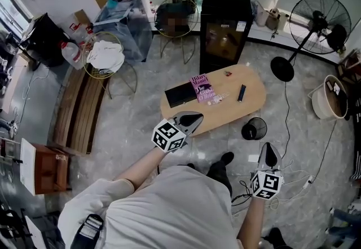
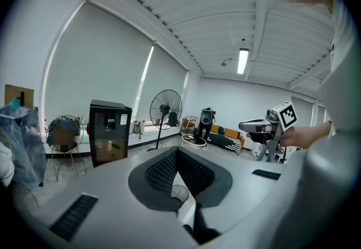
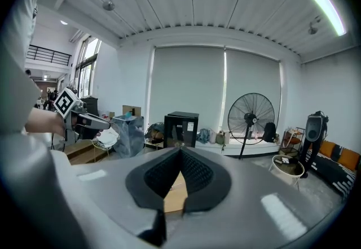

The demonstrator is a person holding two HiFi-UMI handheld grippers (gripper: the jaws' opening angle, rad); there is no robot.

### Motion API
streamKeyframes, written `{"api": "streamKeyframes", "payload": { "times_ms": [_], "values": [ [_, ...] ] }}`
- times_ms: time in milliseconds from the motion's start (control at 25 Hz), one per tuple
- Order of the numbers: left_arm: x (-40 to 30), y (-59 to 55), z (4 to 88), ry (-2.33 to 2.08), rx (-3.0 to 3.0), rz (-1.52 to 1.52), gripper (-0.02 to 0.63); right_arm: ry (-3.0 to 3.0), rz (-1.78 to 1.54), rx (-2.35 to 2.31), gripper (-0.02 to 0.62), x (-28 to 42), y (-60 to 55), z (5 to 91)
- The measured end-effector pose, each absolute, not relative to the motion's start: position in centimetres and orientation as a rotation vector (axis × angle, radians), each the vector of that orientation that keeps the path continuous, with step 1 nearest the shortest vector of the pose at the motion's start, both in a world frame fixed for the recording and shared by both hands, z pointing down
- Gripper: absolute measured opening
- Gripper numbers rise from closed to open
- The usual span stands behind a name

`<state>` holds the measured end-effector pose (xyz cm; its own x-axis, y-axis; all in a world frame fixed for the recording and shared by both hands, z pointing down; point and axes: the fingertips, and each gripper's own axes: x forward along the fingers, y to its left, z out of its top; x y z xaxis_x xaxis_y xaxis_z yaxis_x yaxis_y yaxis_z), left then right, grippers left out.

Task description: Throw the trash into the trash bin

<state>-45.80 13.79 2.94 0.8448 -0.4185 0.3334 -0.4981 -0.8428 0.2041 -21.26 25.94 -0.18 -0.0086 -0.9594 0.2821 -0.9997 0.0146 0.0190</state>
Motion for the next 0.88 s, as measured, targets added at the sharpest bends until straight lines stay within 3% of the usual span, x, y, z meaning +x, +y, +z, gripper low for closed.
{"api": "streamKeyframes", "payload": {
  "times_ms": [880],
  "values": [
    [-29.9, 5.4, 3.8, -0.860, 2.679, 0.413, 0.006, -2.241, 0.333, 1.828, 0.011, -6.2, 13.1, 2.6]
  ]
}}
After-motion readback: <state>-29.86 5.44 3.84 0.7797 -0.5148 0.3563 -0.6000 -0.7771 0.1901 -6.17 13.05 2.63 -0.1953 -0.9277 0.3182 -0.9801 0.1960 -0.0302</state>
